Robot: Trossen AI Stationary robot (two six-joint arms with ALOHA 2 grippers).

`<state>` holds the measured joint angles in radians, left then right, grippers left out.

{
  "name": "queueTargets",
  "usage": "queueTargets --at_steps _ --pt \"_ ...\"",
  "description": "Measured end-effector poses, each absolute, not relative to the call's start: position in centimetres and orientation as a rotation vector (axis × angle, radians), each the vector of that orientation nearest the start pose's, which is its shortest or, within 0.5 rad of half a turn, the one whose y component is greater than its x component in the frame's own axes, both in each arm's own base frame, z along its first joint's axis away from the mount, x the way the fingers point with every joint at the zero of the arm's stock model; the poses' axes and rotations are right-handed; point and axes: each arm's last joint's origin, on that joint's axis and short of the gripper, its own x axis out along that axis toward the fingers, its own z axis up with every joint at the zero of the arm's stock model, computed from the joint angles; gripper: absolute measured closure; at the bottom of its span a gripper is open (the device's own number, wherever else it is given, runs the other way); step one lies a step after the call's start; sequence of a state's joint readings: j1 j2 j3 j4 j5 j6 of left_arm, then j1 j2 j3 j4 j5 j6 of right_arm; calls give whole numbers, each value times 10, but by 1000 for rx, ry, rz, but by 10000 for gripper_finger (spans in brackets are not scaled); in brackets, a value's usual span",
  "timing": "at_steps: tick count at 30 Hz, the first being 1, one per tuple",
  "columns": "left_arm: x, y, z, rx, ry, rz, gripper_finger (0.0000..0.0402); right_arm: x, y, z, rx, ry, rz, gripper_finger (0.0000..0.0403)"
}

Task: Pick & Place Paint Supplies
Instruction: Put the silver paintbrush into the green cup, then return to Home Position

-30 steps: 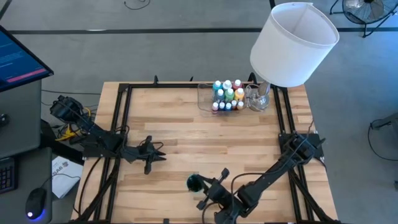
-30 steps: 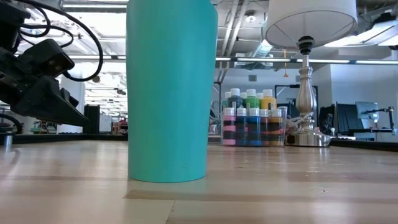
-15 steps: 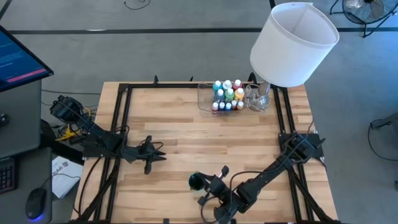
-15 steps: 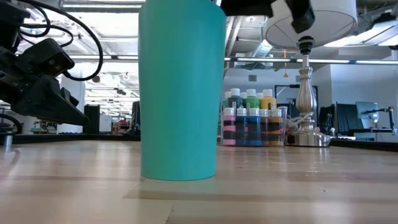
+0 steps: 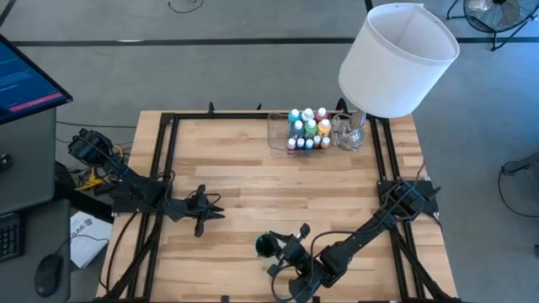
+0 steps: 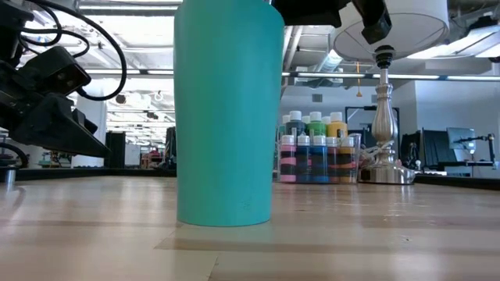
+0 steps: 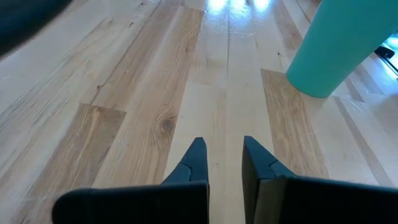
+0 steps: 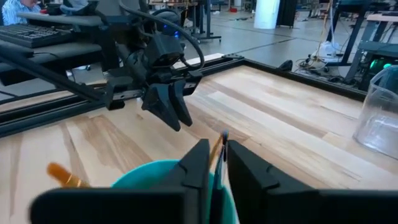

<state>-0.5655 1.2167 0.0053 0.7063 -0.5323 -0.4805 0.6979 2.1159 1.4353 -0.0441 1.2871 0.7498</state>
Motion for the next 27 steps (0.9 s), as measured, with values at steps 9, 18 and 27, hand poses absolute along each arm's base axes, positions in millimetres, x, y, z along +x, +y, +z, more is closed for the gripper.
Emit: queueTargets --at_steps 9,18,27 --pt "136 -69 99 -213 421 69 402 359 265 178 86 121 -679 291" --pt "136 -69 99 -214 419 69 402 367 270 196 34 75 -655 250" --pt "137 -69 99 -216 417 67 402 382 249 198 133 30 -721 309"
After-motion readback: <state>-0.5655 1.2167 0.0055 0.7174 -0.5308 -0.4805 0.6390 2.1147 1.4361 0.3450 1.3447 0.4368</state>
